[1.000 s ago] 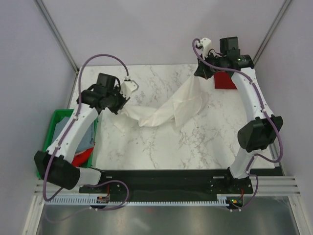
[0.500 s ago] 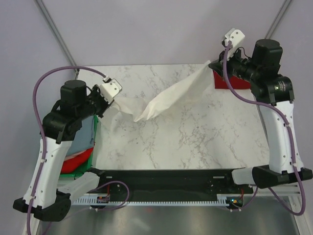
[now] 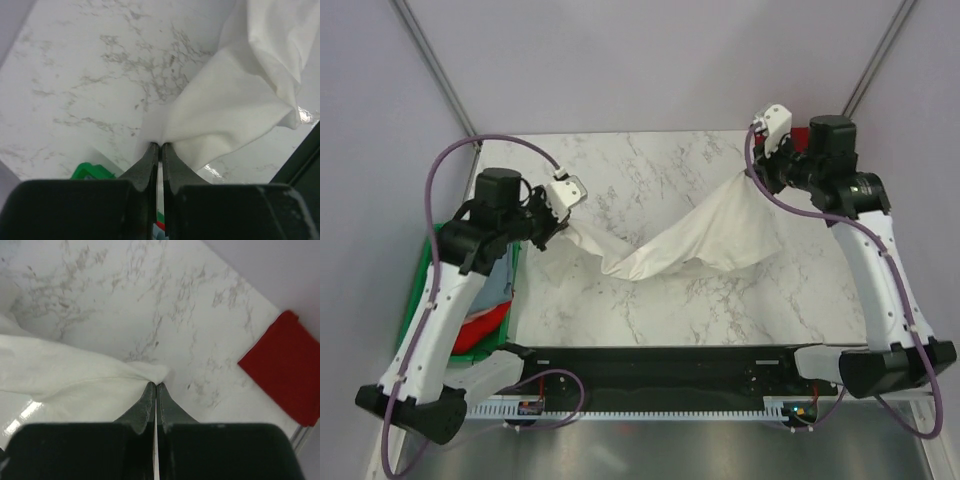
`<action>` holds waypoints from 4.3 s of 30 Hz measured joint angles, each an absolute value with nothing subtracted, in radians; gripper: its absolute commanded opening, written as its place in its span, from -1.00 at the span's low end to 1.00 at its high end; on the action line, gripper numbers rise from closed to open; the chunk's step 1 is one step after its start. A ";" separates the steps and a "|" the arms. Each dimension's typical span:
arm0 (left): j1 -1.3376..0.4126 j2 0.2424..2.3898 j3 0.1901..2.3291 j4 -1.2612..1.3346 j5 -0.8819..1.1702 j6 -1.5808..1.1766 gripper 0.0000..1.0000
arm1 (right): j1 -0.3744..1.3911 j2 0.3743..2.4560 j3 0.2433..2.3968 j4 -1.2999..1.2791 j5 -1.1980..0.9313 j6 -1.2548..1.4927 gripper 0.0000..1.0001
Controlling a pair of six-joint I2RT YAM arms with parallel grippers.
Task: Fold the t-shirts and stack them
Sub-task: Flatten the tshirt out
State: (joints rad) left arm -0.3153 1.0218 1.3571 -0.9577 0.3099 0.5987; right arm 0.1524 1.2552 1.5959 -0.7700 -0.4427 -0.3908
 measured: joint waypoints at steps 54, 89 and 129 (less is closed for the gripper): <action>-0.219 1.458 1.259 -0.811 0.164 0.421 0.05 | 0.023 2.011 1.466 -0.913 -0.347 -0.528 -0.18; -0.304 1.367 1.111 -0.844 0.168 0.446 0.11 | 0.031 1.723 1.718 -0.894 -0.422 -0.429 -1.00; -0.347 1.708 1.626 -0.677 -0.058 0.608 -0.57 | 0.005 1.778 1.784 -0.906 -0.475 -0.356 -1.00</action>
